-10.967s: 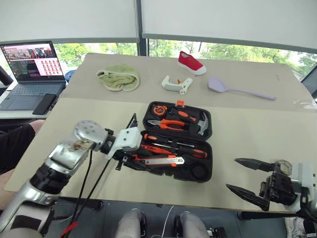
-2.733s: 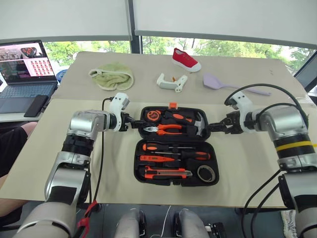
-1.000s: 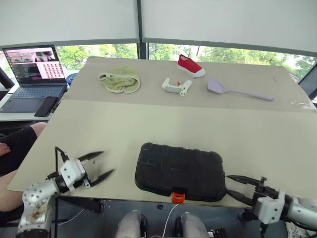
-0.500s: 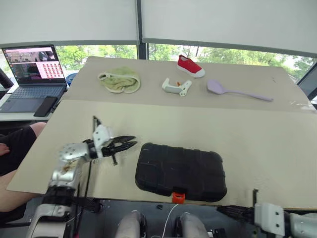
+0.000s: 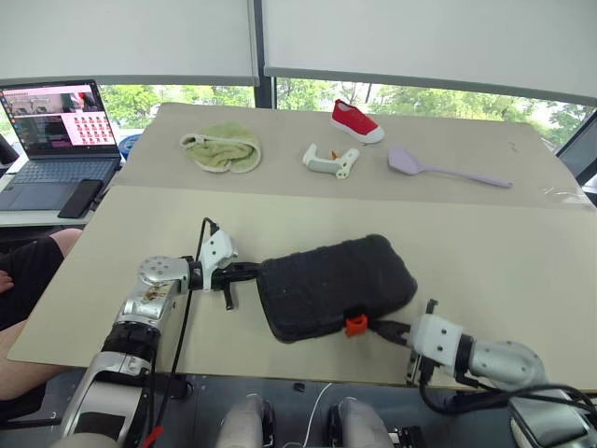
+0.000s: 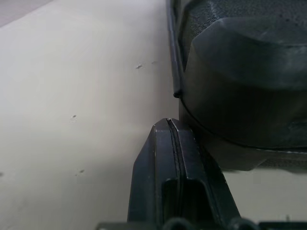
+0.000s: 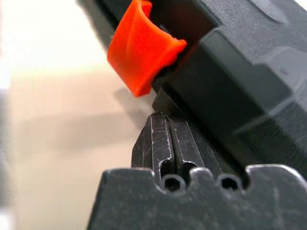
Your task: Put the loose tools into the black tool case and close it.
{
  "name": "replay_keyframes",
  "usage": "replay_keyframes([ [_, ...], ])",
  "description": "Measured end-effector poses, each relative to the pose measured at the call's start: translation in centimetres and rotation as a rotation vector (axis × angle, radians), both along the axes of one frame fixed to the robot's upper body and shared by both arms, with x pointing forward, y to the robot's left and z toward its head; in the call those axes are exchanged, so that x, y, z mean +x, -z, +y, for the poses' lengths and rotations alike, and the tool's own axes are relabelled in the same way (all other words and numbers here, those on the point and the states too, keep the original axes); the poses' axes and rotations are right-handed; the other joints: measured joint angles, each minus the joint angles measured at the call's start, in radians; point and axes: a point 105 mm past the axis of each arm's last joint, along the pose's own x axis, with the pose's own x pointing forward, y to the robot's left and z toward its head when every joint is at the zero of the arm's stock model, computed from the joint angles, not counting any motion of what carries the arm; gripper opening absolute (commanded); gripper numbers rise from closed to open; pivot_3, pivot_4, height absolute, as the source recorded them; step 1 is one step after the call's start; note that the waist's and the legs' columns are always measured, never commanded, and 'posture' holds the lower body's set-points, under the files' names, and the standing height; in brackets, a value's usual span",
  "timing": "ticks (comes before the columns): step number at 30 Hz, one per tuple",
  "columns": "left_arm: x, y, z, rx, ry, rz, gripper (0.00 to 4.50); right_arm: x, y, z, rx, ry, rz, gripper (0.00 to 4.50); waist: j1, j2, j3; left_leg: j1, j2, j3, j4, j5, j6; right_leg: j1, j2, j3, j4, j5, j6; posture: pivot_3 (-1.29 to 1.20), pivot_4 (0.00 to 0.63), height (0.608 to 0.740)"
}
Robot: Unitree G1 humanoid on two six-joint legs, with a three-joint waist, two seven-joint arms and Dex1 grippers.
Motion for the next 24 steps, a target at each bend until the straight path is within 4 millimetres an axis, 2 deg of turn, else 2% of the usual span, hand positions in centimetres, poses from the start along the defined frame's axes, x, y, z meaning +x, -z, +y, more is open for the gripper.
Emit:
replay_keyframes([
  [5, 0.9, -1.1, 0.7, -0.014, -0.041, -0.025, 0.04, 1.5, 0.3, -0.7, -0.005, 0.035, 0.001, 0.0, 0.001, -0.001, 0.001, 0.0, 0.0, 0.0, 0.0, 0.001, -0.001, 0.0, 0.0, -0.001, 0.0, 0.0, 0.0, 0.0, 0.15, 0.738],
  [7, 1.3, -2.7, 1.2, -0.032, -0.034, -0.044, 0.04, 1.6, 0.3, -0.8, -0.001, 0.035, 0.008, 0.0, 0.001, -0.002, 0.001, -0.001, 0.0, 0.0, 0.0, 0.001, -0.001, 0.0, 0.0, -0.001, 0.0, 0.0, 0.0, 0.0, 0.15, 0.738],
  [8, 1.4, -4.9, 1.2, -0.077, 0.01, -0.045, 0.04, 1.6, 0.3, -1.0, 0.002, 0.032, 0.013, 0.0, 0.001, -0.002, 0.001, -0.001, 0.0, 0.0, 0.0, 0.001, -0.001, 0.0, 0.0, -0.001, 0.0, 0.0, 0.0, 0.0, 0.15, 0.738],
  [10, 0.7, -7.5, 0.2, -0.123, 0.112, -0.045, 0.04, 1.4, 0.2, -1.3, 0.02, 0.038, 0.026, 0.0, 0.004, -0.002, 0.001, -0.001, -0.001, 0.0, 0.0, 0.001, -0.001, 0.001, 0.0, -0.002, 0.0, 0.0, 0.001, 0.0, 0.15, 0.738],
  [11, 0.0, -9.3, -1.1, -0.142, 0.199, -0.06, 0.04, 1.2, 0.3, -1.6, 0.032, 0.047, 0.041, 0.0, 0.007, -0.002, 0.001, 0.0, -0.001, 0.0, 0.001, 0.001, -0.001, 0.002, -0.001, -0.002, 0.0, -0.001, 0.002, 0.0, 0.15, 0.738],
  [13, -1.0, -10.3, -3.0, -0.143, 0.296, -0.066, 0.04, 0.6, 0.4, -1.7, 0.059, 0.054, 0.067, 0.0, 0.007, -0.001, 0.001, 0.0, -0.002, 0.0, 0.001, 0.001, -0.001, 0.003, -0.002, -0.001, 0.0, -0.001, 0.003, 0.0, 0.15, 0.738],
  [15, -2.0, -9.5, -5.8, -0.141, 0.391, -0.034, 0.04, -0.1, 0.6, -1.8, 0.094, 0.064, 0.102, 0.0, 0.006, -0.001, 0.0, 0.0, -0.003, 0.0, 0.001, 0.001, -0.001, 0.003, -0.002, -0.001, 0.0, -0.001, 0.003, 0.0, 0.15, 0.738],
  [18, -2.8, -7.9, -8.9, -0.128, 0.464, 0.011, 0.04, -0.9, 0.4, -1.3, 0.118, 0.052, 0.122, 0.0, 0.0, -0.001, 0.001, 0.0, -0.002, 0.0, 0.001, 0.001, -0.001, 0.002, 0.0, 0.0, 0.0, -0.001, 0.003, 0.0, 0.15, 0.738],
  [22, -2.3, -5.1, -11.1, -0.013, 0.421, 0.046, 0.04, -1.5, 0.0, -0.4, 0.17, 0.038, 0.124, 0.0, -0.005, -0.001, 0.001, 0.0, -0.001, 0.0, 0.001, 0.001, -0.001, 0.002, 0.001, 0.001, 0.0, -0.001, 0.003, 0.0, 0.15, 0.738],
  [24, -1.6, -4.8, -11.6, 0.036, 0.388, 0.029, 0.04, -1.6, -0.7, 0.3, 0.186, 0.021, 0.102, 0.0, -0.001, -0.001, 0.0, 0.001, -0.001, -0.001, 0.001, 0.001, -0.001, 0.003, 0.001, 0.0, 0.0, -0.001, 0.003, 0.0, 0.15, 0.738],
])
